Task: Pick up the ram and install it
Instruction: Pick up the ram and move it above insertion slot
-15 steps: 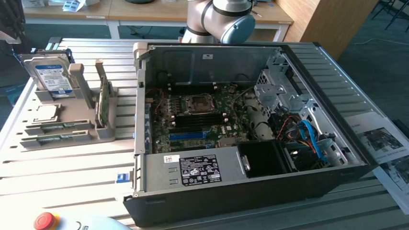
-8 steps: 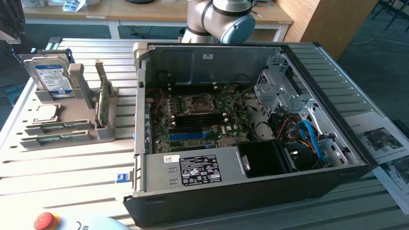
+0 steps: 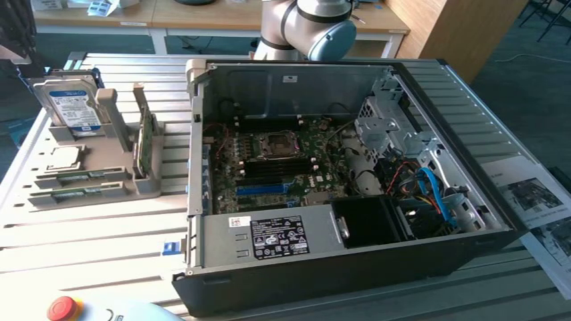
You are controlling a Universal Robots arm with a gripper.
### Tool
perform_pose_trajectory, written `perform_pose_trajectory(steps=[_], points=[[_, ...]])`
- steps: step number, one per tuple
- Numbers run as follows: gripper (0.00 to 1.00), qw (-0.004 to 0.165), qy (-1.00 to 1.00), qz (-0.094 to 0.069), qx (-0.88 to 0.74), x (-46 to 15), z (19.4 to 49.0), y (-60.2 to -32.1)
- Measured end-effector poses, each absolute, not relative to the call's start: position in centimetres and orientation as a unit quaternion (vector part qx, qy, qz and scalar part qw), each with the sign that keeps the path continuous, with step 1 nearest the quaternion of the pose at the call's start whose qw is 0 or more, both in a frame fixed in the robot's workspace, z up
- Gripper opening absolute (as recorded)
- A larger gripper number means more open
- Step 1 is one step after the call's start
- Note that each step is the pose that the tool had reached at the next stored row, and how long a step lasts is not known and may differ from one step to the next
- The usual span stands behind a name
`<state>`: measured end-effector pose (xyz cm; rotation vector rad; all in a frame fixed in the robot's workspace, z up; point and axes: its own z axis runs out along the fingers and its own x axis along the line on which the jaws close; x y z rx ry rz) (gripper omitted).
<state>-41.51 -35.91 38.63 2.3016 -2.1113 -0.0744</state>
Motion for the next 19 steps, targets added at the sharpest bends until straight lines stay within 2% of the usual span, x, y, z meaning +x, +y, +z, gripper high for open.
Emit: perform_pose_trajectory(steps=[19], points=[[0.1,0.009,-0.676,-0.024,0.737,-41.51,37.55,-35.91]])
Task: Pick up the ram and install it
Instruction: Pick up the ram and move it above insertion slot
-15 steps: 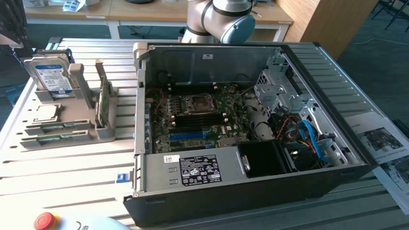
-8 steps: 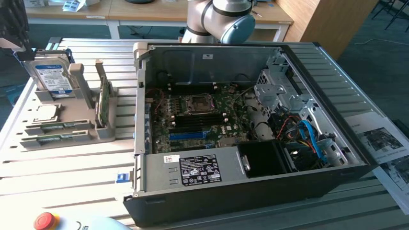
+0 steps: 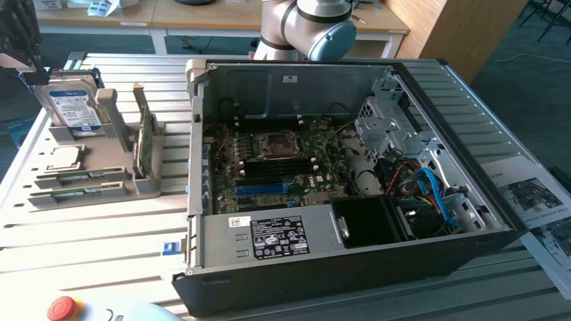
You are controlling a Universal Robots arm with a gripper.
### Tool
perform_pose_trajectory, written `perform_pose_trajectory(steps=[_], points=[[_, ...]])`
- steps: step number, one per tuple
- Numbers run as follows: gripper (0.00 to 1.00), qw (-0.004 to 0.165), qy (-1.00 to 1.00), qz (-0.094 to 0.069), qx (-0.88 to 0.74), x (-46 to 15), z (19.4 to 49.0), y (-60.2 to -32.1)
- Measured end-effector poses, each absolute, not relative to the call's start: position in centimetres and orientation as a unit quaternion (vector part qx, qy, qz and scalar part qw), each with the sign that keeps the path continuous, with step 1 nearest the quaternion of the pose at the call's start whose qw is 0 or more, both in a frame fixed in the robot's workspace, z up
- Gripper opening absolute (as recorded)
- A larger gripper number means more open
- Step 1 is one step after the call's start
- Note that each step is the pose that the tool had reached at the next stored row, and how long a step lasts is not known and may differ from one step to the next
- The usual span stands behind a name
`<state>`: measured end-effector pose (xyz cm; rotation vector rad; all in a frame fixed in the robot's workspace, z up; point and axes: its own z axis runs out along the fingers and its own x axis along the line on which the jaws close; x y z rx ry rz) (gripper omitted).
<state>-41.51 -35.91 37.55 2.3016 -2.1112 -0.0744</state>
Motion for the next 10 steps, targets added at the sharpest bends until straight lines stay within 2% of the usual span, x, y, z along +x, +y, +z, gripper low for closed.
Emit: perform_pose_trajectory(steps=[6,7,8,9,10], points=[[0.11,0.009,-0.676,-0.024,0.737,-41.51,37.55,-35.91],[0.16,0.009,-0.676,-0.024,0.737,-41.51,37.55,-35.91],[0.16,0.009,-0.676,-0.024,0.737,-41.51,37.55,-35.91],[0.24,0.009,-0.676,-0.024,0.737,-41.51,37.55,-35.9],[0.24,0.009,-0.676,-0.024,0.737,-41.51,37.55,-35.91]])
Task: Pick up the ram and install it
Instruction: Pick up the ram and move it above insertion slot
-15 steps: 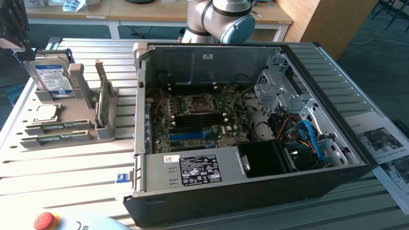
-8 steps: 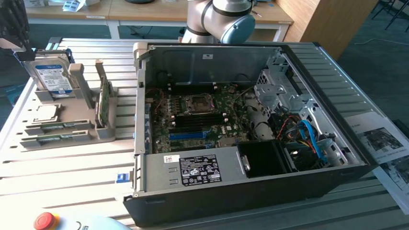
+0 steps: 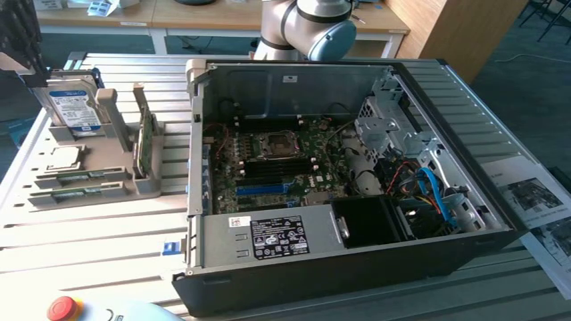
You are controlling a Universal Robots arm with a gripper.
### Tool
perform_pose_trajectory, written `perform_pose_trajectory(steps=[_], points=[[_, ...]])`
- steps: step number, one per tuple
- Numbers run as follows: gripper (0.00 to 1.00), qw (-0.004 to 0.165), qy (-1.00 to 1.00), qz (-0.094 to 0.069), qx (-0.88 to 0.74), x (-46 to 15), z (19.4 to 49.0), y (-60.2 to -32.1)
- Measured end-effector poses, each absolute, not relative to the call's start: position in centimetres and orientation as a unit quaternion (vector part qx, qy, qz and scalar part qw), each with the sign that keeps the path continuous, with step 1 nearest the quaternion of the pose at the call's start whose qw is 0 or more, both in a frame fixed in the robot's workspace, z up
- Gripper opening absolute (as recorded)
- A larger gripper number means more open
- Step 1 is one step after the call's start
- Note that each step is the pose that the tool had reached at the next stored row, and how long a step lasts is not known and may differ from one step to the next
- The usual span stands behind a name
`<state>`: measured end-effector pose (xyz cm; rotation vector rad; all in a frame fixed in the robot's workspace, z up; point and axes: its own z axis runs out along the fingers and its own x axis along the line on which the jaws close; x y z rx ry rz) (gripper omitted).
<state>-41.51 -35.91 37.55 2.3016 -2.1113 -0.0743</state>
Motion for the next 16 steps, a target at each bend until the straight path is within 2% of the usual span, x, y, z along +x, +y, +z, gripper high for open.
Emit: perform_pose_trajectory(steps=[16], points=[[0.24,0.009,-0.676,-0.024,0.737,-41.51,36.56,-35.91]])
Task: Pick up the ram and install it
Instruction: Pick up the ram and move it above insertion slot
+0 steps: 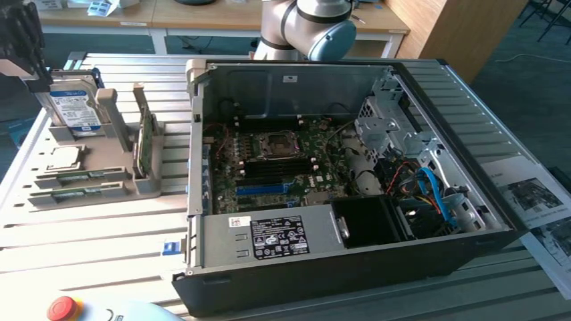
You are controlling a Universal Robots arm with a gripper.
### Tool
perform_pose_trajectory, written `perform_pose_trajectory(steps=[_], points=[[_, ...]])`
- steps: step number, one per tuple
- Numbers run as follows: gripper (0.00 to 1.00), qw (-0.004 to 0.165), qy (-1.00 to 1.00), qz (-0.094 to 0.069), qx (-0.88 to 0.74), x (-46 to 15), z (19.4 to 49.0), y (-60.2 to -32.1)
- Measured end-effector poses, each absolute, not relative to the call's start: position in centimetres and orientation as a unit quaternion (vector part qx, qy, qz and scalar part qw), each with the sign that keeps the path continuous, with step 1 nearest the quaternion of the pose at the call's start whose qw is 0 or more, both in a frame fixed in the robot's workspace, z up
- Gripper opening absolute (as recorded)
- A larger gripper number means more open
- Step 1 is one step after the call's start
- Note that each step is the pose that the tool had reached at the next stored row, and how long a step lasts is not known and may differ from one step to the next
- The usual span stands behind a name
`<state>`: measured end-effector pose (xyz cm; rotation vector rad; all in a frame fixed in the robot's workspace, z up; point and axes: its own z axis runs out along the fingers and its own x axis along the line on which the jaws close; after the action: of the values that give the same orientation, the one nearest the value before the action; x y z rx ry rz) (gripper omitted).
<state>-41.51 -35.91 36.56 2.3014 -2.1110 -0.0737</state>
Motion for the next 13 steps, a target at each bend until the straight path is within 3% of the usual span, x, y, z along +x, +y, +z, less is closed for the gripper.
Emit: perform_pose_trajectory(steps=[8,13], points=[[0.24,0.009,-0.676,-0.024,0.737,-41.5,35.7,-35.9],[0.24,0.009,-0.676,-0.024,0.737,-41.5,33.6,-35.9]])
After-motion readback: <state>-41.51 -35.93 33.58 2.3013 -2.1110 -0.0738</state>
